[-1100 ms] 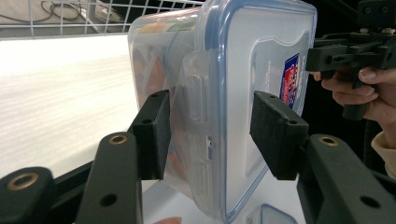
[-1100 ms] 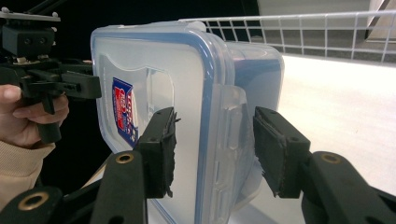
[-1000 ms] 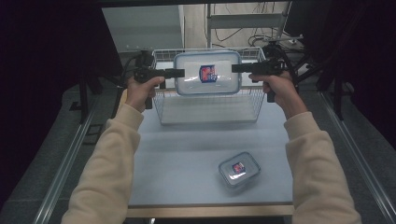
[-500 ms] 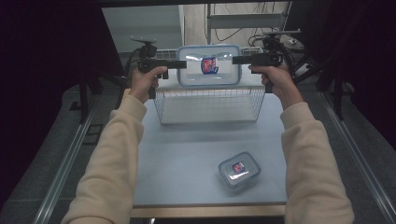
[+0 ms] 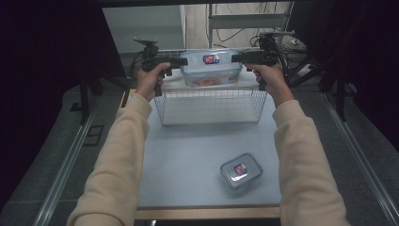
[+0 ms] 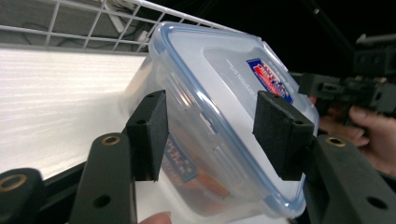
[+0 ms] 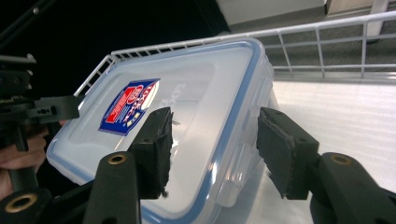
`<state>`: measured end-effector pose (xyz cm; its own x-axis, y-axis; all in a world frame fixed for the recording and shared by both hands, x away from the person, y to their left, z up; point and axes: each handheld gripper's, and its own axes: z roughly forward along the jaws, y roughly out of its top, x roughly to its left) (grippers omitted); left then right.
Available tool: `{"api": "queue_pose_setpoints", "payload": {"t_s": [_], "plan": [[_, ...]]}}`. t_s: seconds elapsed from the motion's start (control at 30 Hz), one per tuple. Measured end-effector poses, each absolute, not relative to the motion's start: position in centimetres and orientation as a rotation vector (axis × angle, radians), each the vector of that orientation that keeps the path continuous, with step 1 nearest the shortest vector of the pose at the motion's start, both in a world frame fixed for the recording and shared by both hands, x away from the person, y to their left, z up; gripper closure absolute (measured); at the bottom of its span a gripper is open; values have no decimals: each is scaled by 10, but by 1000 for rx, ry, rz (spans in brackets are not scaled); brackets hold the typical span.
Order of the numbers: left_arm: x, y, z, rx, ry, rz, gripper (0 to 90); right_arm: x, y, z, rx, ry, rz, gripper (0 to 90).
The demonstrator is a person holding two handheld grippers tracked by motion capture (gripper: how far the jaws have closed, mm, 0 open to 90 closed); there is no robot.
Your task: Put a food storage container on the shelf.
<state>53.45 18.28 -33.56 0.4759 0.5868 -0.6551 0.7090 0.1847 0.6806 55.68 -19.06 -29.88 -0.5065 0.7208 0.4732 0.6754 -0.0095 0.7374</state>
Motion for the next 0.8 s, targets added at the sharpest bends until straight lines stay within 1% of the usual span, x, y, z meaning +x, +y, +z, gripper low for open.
{"api": "queue_pose_setpoints", "payload": {"t_s": [0.07,0.1,0.13,0.17,0.23,0.3,0.37,0.43,0.5,0.53,0.57,0.63,0.67,0.7,0.77,0.8], "plan": [[536,181,-336,1484,1197,-116,419,555,-188,-299,1539,2158,1568,450],[537,181,-336,1490,1192,-110,419,555,-188,-299,1539,2158,1568,450],[535,181,-333,1504,1198,-71,389,552,-189,-297,1527,2149,1565,431],[535,181,-333,1504,1198,-71,365,552,-189,-297,1527,2149,1565,431],[531,185,-329,1487,1200,-28,351,548,-192,-294,1508,2133,1562,410],[524,188,-325,1498,1191,20,343,542,-196,-292,1482,2130,1566,408],[514,190,-323,1507,1165,35,347,535,-202,-292,1456,2138,1565,400],[497,189,-323,1562,1131,56,375,522,-211,-294,1420,2153,1582,397],[491,188,-323,1576,1124,70,391,517,-214,-295,1408,2158,1590,396],[484,188,-324,1592,1114,84,418,512,-217,-297,1396,2165,1598,394],[478,186,-324,1610,1103,92,483,501,-221,-301,1375,2177,1608,391],[466,183,-325,1646,1087,119,598,490,-225,-306,1356,2188,1636,387],[461,182,-326,1673,1073,132,672,484,-228,-309,1346,2189,1645,387],[457,180,-328,1685,1062,126,672,484,-228,-309,1346,2189,1645,387],[452,175,-334,1708,1024,82,784,475,-232,-315,1341,2196,1656,387],[449,167,-339,1758,1006,92,841,468,-237,-320,1342,2191,1670,387]]}}
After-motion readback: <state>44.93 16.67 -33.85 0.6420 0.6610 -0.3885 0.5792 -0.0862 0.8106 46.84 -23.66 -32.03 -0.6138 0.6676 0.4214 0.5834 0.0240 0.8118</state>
